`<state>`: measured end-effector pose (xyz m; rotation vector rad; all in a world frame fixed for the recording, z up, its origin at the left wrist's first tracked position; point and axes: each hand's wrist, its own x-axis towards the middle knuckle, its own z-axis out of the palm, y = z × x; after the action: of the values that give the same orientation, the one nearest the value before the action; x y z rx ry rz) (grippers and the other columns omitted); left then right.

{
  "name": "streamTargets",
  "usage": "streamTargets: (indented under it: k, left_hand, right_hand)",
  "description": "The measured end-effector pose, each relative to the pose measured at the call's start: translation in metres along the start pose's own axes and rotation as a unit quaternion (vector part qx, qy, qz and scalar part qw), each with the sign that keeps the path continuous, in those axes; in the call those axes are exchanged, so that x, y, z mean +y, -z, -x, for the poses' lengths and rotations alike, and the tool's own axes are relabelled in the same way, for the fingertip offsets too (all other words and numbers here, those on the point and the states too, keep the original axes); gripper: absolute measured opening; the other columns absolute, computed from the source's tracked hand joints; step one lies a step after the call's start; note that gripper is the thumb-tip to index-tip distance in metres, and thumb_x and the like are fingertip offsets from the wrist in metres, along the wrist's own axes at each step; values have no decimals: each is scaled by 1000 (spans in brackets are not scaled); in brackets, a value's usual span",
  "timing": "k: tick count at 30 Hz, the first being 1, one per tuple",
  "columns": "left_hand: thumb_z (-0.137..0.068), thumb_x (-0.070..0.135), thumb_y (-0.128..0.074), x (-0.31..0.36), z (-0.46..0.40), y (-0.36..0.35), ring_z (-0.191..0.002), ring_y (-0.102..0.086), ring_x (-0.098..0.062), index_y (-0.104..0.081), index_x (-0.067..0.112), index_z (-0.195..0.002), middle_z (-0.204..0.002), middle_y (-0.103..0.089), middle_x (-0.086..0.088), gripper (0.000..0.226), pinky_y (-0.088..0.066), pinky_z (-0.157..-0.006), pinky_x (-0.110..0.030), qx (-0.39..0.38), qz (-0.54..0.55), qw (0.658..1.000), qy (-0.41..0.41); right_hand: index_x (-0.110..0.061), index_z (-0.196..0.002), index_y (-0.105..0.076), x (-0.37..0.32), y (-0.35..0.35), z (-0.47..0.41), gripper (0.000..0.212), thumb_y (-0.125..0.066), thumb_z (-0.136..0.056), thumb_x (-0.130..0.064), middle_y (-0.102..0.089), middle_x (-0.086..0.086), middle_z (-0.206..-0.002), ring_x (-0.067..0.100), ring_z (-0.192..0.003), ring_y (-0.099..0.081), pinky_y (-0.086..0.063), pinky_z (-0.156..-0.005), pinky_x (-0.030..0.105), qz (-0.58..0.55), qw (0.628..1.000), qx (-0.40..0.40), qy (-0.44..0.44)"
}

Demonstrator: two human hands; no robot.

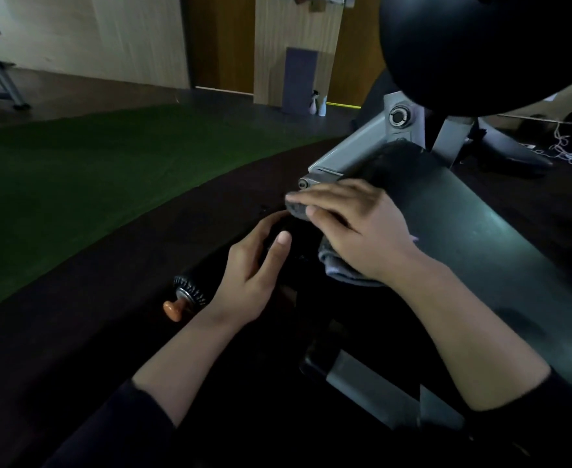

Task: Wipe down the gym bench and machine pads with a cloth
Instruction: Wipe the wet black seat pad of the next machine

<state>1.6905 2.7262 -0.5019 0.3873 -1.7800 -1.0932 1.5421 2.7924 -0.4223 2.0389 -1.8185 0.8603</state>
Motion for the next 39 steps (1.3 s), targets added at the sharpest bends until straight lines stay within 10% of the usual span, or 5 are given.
streamTargets:
  k: [14, 39]
  left_hand:
    - [-94, 58, -42, 0, 1, 6, -115, -59, -8, -49, 9, -136, -121, -64, 5, 65, -46, -97, -26, -35, -27, 999, -25]
    - [-93, 61, -39, 4, 0, 7, -115, -59, -1, -49, 12, -135, -117, -63, 16, 65, -45, -93, -18, -39, -54, 998, -23]
  right_hand:
    - [-41, -126, -58, 35, 7, 26, 42, -30, -95, -44, -57, -19, -132, 18, -118, -53, -40, -101, 42, 56, 991, 26, -117]
    - [-34, -139, -47, -2, 9, 69, 40, -36, -101, -31, -50, -13, -139, 19, -123, -48, -39, -100, 41, 69, 997, 7, 27]
